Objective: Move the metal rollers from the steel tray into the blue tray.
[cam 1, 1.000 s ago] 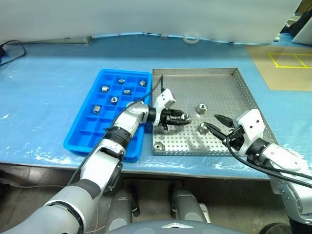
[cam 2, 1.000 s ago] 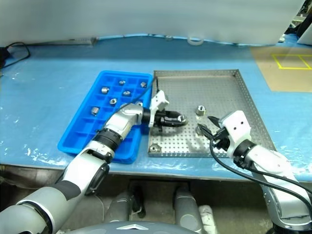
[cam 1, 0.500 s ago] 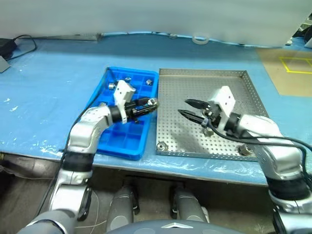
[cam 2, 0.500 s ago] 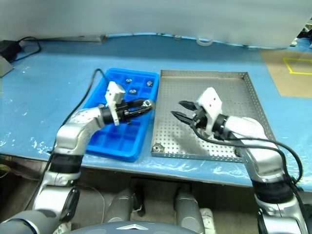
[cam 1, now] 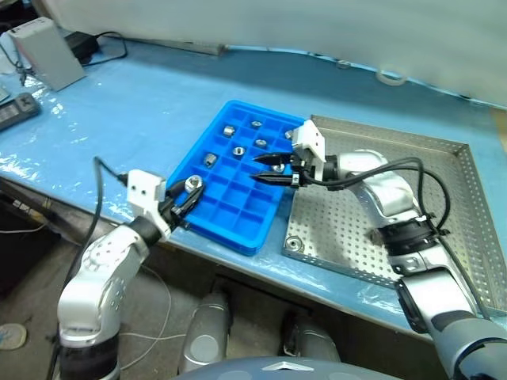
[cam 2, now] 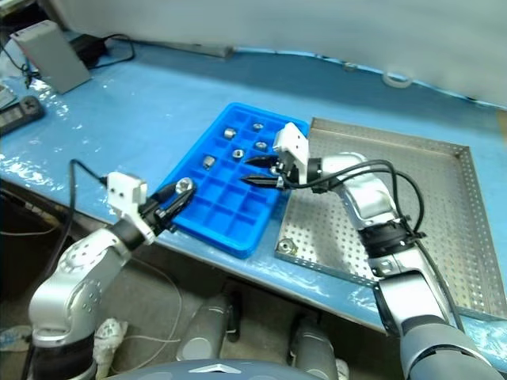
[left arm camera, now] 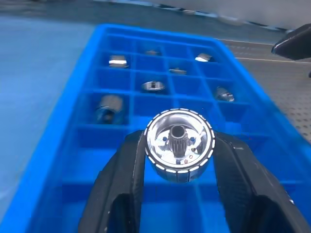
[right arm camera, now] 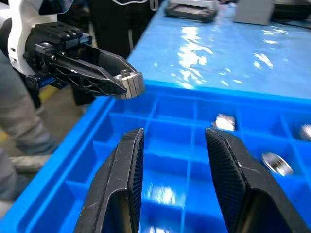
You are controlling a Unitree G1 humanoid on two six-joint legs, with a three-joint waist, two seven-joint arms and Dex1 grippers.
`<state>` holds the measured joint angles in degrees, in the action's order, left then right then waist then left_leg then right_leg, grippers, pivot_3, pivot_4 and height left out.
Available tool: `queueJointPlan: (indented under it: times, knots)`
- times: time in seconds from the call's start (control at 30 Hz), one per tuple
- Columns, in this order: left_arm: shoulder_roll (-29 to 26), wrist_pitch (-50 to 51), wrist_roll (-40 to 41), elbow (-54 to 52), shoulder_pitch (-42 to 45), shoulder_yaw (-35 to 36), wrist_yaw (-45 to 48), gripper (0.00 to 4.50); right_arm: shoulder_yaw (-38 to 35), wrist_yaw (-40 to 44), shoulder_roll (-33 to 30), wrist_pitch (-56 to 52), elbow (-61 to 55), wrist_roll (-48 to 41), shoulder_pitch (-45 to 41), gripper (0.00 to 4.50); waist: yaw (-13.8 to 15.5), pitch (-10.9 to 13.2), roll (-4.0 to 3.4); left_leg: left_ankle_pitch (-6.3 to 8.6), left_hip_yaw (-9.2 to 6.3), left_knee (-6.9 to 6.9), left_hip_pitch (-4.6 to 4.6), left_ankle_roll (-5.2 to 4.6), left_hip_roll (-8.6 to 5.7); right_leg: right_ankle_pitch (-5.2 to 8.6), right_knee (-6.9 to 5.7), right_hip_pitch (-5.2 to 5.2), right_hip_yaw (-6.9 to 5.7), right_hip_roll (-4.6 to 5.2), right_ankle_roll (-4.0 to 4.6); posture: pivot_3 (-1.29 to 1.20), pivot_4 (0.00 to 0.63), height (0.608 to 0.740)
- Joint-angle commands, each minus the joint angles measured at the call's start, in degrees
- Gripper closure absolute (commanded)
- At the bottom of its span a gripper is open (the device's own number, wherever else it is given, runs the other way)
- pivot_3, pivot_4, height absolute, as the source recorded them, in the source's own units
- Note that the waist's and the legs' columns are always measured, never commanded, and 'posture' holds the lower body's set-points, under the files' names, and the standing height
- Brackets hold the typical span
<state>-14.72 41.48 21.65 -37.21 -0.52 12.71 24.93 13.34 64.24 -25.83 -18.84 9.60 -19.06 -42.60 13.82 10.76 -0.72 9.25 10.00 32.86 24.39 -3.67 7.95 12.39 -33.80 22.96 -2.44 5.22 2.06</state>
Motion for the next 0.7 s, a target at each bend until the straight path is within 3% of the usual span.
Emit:
queueJointPlan:
  times: [0.03,0.13,0.3,0.7]
  knots:
    - [-1.0,0.0,1.8,-5.4,-1.6,2.0,-2.1,2.78,-0.3,1.8,1.3,2.4,1.2,0.4,-1.7,2.48,1.7,0.0,0.0,-0.01,-0.01,0.0,-0.02,0.02,0.0,0.0,-0.01,-0.01,-0.01,0.0,0.0,0.65,0.15,0.74]
    - [-2.3,1.4,4.2,-6.2,-0.8,3.5,-3.1,2.78,-0.2,2.4,1.7,2.4,0.7,0.8,-0.9,2.48,4.5,0.0,-0.04,-0.04,-0.01,-0.02,-0.13,0.08,0.0,0.0,-0.08,-0.06,0.03,-0.01,-0.01,0.59,0.15,0.74]
    - [-6.7,1.0,6.6,-3.5,-0.1,4.4,-0.6,2.78,-0.5,2.3,0.4,3.1,-1.1,2.0,1.0,2.48,6.3,0.0,-0.04,-0.11,0.02,-0.11,-0.43,0.23,-0.03,0.01,-0.15,-0.11,0.31,-0.1,-0.08,0.51,0.15,0.74]
    - [-10.8,-1.7,8.9,4.2,0.6,4.5,2.2,2.78,-2.4,-0.3,-4.5,1.7,-8.3,3.7,7.2,2.48,3.0,0.0,-0.01,-0.23,0.14,-0.21,-0.44,0.43,-0.02,0.06,-0.55,0.25,0.65,-0.2,-0.4,0.37,0.15,0.74]
